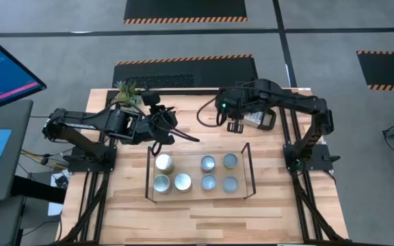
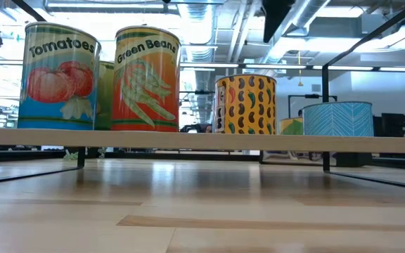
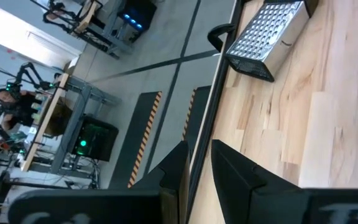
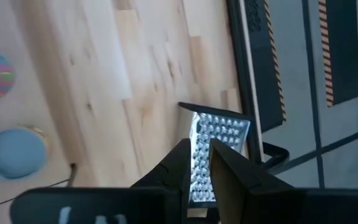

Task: Pick and place cans onto a shelf
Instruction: Put the canned mushrooms on the shelf

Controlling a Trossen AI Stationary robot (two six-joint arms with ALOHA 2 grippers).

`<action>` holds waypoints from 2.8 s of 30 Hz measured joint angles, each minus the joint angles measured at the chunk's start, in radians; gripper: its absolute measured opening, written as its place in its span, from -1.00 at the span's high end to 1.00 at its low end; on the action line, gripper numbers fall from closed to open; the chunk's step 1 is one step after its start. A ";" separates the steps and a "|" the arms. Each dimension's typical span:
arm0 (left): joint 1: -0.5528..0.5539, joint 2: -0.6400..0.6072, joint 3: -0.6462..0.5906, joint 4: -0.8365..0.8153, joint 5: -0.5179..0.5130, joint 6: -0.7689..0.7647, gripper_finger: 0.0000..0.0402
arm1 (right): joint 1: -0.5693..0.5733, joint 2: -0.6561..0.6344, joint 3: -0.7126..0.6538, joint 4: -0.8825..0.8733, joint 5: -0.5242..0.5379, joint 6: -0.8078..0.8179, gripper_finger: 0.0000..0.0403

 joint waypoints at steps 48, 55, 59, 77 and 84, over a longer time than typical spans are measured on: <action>0.000 0.000 0.000 -0.084 -0.001 -0.045 0.72 | 0.144 0.000 -0.603 0.376 -0.129 -0.001 0.60; 0.000 0.000 0.000 -0.083 -0.001 -0.052 0.72 | 0.173 0.000 -0.657 0.408 -0.134 0.024 0.60; 0.000 0.000 0.000 -0.082 -0.001 -0.053 0.72 | 0.195 0.000 -0.674 0.427 -0.143 0.027 0.59; 0.000 0.000 0.000 -0.082 -0.001 -0.053 0.72 | 0.218 0.000 -0.683 0.459 -0.164 0.074 0.59; 0.000 0.000 0.000 -0.082 0.035 -0.053 0.72 | 0.200 0.000 -0.684 0.480 -0.161 0.095 0.59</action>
